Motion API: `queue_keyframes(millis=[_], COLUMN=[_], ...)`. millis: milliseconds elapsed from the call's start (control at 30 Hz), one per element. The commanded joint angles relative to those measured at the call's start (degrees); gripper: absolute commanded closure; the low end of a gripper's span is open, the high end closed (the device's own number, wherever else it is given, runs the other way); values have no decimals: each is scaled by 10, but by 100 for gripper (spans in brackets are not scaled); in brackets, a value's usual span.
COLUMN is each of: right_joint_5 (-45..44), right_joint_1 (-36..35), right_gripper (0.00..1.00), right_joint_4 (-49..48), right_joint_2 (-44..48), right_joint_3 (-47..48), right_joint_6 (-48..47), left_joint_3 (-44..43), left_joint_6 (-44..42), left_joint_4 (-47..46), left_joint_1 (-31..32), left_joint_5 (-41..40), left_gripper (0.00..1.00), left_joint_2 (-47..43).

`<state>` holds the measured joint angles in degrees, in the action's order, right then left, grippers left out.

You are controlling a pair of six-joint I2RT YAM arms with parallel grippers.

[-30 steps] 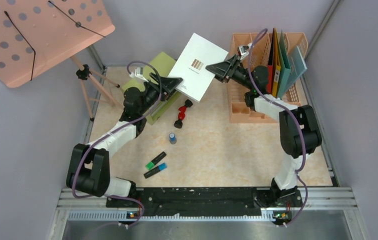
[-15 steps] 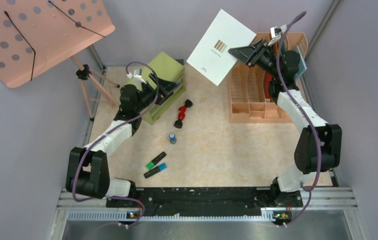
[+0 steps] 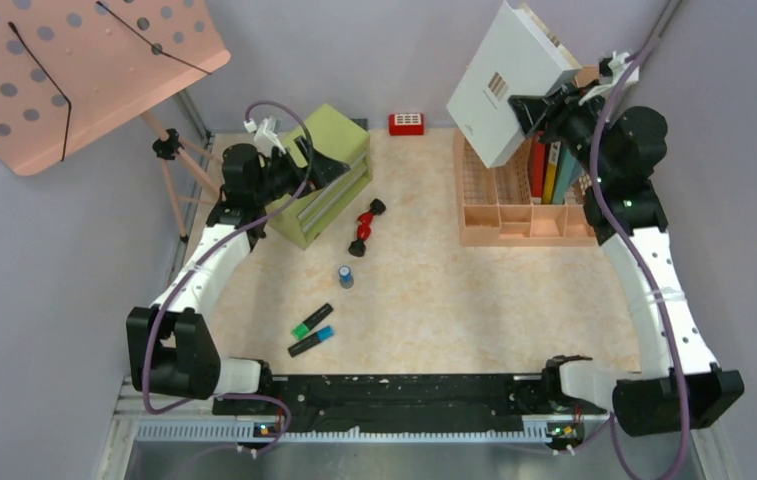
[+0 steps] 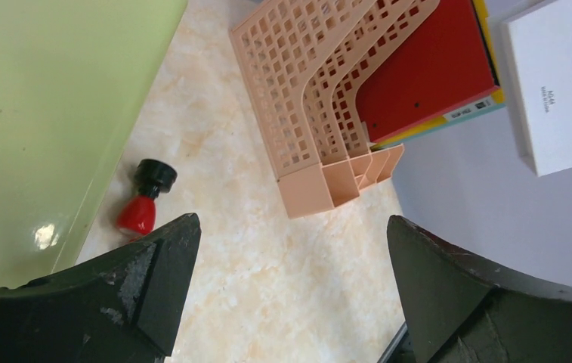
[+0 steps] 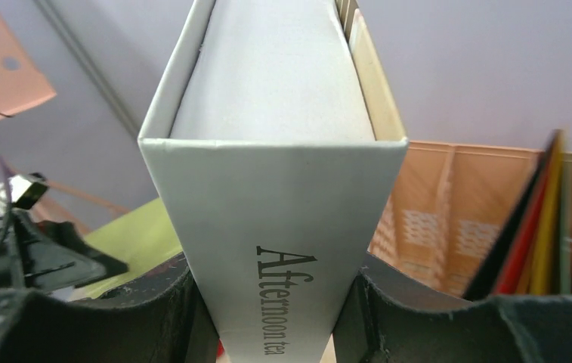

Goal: Organize the desk
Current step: Place the book in the storage box.

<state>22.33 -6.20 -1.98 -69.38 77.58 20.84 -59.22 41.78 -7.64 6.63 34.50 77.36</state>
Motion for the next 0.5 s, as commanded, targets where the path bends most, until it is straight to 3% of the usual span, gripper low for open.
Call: queue_keyframes(millis=[0, 233, 467], right_joint_5=[-116, -206, -266], right_joint_1=[2, -16, -42], right_gripper=[100, 100, 100], right_joint_4=[52, 35, 24], right_joint_2=[54, 67, 25], right_joint_3=[-32, -81, -74], right_joint_6=[-98, -140, -150], left_joint_3=[-29, -24, -16], left_joint_6=[-62, -68, -64], left_joint_4=[53, 48, 31], left_joint_1=[-1, -1, 0], left_joint_5=[-5, -10, -4], left_gripper=[2, 3, 4], left_joint_2=[-18, -15, -7])
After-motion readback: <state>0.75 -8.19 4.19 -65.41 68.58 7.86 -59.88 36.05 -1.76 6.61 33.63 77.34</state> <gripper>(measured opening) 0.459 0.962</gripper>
